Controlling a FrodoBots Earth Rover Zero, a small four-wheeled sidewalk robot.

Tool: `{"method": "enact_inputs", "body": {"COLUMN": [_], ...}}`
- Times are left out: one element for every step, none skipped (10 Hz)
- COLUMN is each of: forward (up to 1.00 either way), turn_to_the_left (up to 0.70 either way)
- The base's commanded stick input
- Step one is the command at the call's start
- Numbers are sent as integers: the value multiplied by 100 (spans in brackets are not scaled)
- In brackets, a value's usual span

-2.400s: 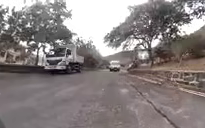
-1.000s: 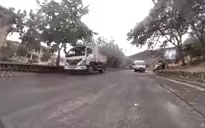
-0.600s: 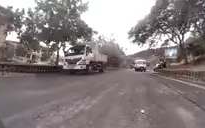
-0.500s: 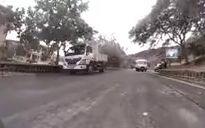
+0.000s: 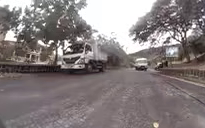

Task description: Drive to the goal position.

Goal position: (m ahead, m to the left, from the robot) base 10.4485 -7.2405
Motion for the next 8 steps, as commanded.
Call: {"method": "enact_inputs", "body": {"forward": [70,70,70,70,70,70,70,70], "turn_to_the_left": [0,0,0,-6,-18,0,0,0]}}
